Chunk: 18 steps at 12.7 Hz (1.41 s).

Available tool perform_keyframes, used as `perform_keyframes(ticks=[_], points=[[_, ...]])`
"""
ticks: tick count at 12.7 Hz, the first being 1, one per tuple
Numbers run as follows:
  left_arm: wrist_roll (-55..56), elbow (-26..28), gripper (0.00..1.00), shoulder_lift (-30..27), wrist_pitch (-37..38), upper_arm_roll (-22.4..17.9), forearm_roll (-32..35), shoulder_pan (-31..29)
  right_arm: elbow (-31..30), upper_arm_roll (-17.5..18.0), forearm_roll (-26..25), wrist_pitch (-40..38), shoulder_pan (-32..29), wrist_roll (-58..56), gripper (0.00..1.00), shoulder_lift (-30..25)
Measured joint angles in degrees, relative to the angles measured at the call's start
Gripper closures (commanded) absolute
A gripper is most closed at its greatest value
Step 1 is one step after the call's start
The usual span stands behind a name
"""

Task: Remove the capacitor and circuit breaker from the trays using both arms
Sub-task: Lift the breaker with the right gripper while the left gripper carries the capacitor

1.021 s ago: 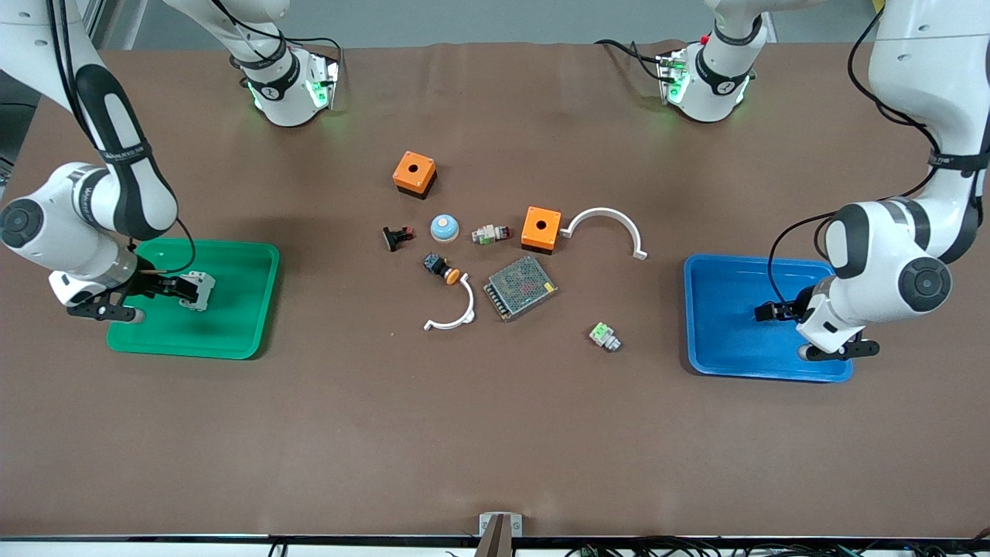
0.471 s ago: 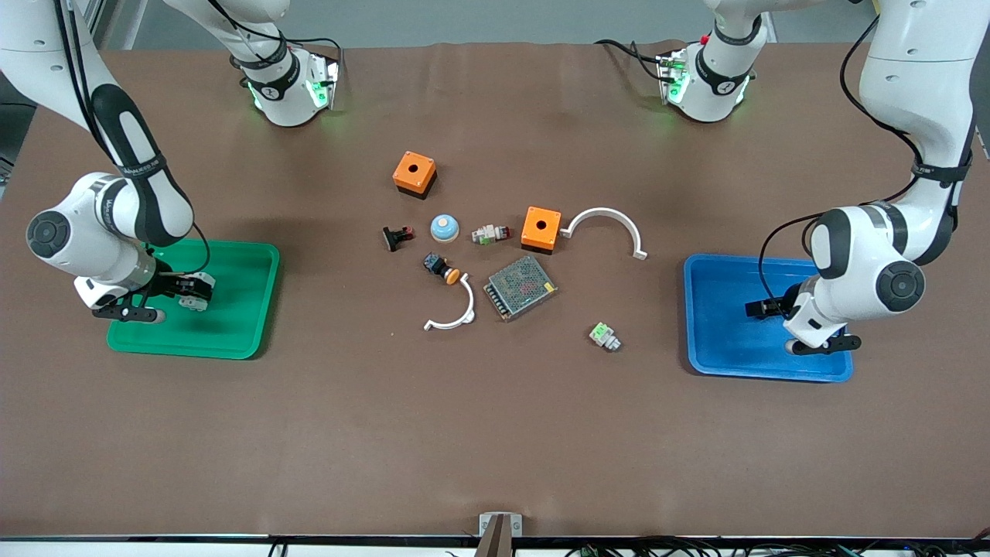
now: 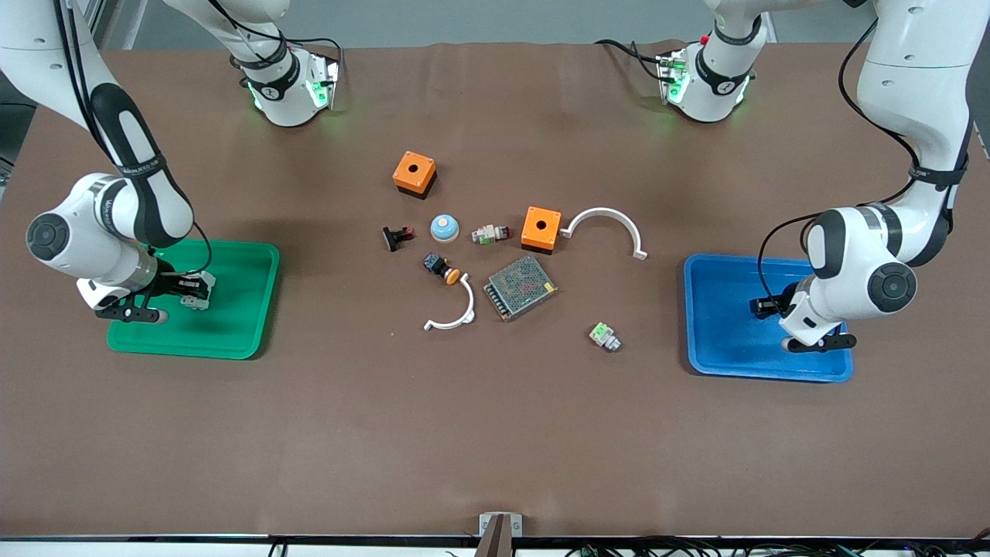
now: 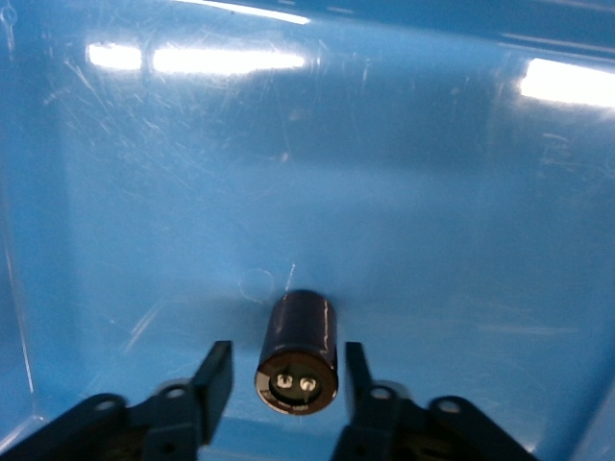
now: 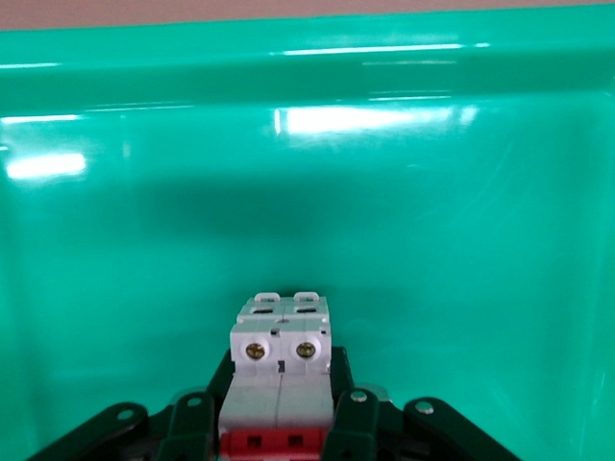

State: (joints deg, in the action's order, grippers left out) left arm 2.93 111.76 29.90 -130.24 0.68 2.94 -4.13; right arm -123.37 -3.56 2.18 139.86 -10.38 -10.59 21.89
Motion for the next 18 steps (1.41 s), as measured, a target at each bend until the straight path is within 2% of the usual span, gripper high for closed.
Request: perform_keyframes(ticks=[2,3,6,9,11,13,16,18], points=[[0.0,0.0,0.81,0.0,0.0,0.0,0.0,0.0,4.9,0.3,0.4,-9.2,1.6,0.6,0.99,-2.3],[0.0,0.0,0.85,0.0,0.0,0.0,0.0,0.0,7.2,0.4,0.8,-13.0,3.3,2.3,0.99,-3.6],[0.4,-0.5,0.87,-0.5,0.2,0.0,0.0,0.0,9.4,1.0,1.2,-16.6,12.5,14.1,1.0,-5.7],[2.1,-1.5,0.87,-5.0,6.6,1.3,0.0,0.1,9.3,1.3,1.7,-13.4,24.6,27.1,1.0,-4.7],[6.1,-1.6,0.87,-10.0,12.6,5.1,0.0,0.2,9.3,1.4,2.3,-9.4,30.9,32.5,1.0,-3.4],[12.4,-1.2,0.87,-13.7,16.6,10.8,0.0,0.3,10.0,1.3,2.4,-6.5,35.1,38.5,1.0,-0.9],[25.3,-0.1,0.87,-14.4,16.6,20.8,0.0,0.9,13.2,1.3,2.6,-5.6,38.8,42.2,1.0,4.0],[33.4,0.6,0.87,-13.0,13.7,26.0,0.0,1.5,14.8,1.3,2.9,-5.5,39.9,42.6,1.0,6.4]])
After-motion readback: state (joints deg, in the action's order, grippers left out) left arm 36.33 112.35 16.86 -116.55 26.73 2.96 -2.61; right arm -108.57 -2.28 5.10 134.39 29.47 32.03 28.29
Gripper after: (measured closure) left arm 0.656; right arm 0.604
